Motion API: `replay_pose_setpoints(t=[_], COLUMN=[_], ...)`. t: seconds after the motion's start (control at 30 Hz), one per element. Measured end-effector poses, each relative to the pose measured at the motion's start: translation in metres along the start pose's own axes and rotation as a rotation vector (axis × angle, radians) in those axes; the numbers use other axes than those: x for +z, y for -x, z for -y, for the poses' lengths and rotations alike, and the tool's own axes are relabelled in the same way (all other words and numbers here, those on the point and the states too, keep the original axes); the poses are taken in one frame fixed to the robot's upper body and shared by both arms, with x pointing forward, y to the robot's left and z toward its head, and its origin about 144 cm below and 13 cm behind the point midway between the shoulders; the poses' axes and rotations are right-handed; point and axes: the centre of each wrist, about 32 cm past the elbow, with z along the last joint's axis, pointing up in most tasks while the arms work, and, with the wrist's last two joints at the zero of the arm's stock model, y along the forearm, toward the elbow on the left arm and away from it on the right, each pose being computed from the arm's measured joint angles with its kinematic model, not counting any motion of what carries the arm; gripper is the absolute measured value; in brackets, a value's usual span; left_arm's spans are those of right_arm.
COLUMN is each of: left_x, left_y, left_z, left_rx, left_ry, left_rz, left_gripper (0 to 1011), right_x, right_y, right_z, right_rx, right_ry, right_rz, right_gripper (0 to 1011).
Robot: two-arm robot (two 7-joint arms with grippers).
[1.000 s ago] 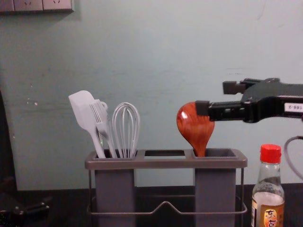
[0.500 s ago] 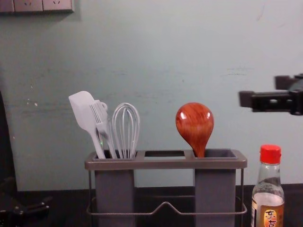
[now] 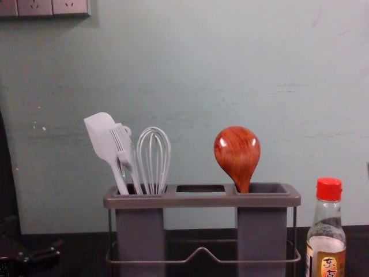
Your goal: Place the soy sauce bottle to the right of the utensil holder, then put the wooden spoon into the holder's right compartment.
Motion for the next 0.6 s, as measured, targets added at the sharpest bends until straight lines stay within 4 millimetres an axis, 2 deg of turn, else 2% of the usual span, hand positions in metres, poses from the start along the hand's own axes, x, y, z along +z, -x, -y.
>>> replay_pose_setpoints(t=[0.27,0.6], left_x=[0.0,0.0], left_y=[0.0,0.0], left_z=[0.0,0.0], left_rx=[0.0,0.0], left_ry=[0.0,0.0], left_rz=[0.0,0.0], left_gripper=[1005,1005], right_x=[-0.036,-0.071], right_y=[0.006,0.014], right_z=[0.012,0.008], right_rx=[-0.098,-0.133], right_ry=[0.052,0.09], right_rz=[-0.02,-0.101], right_gripper=[1004,1004])
